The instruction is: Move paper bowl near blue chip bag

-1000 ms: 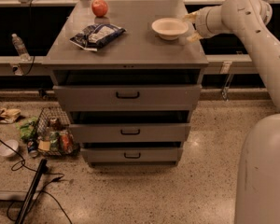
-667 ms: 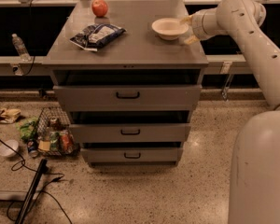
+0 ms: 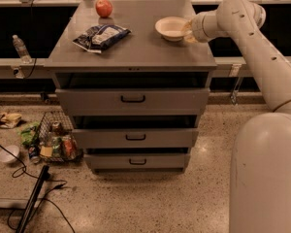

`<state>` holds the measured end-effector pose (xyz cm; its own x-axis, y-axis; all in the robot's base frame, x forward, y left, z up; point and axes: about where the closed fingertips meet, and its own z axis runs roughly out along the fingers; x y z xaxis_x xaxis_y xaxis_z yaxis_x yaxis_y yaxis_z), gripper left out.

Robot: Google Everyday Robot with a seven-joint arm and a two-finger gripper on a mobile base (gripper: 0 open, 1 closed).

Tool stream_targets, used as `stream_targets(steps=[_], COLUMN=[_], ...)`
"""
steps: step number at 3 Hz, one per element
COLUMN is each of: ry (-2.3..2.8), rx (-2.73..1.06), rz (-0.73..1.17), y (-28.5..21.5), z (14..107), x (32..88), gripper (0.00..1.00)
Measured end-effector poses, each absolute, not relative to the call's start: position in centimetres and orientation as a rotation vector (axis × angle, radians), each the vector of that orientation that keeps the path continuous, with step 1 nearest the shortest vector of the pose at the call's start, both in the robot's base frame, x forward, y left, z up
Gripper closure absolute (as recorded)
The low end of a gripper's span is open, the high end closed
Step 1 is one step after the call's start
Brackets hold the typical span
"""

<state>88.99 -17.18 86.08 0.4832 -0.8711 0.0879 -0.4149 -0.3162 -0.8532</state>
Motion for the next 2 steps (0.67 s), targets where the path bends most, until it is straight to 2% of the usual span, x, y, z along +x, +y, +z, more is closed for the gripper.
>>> stream_targets(steps=[1,2], ry=[1.048,0.926], rx=[-1.932,-2.008], rz=[-0.699,-0.62], y=[-16.6,-13.4], z=[85.9,86.4], x=[88.9,86.5], gripper=[1.0,1.0])
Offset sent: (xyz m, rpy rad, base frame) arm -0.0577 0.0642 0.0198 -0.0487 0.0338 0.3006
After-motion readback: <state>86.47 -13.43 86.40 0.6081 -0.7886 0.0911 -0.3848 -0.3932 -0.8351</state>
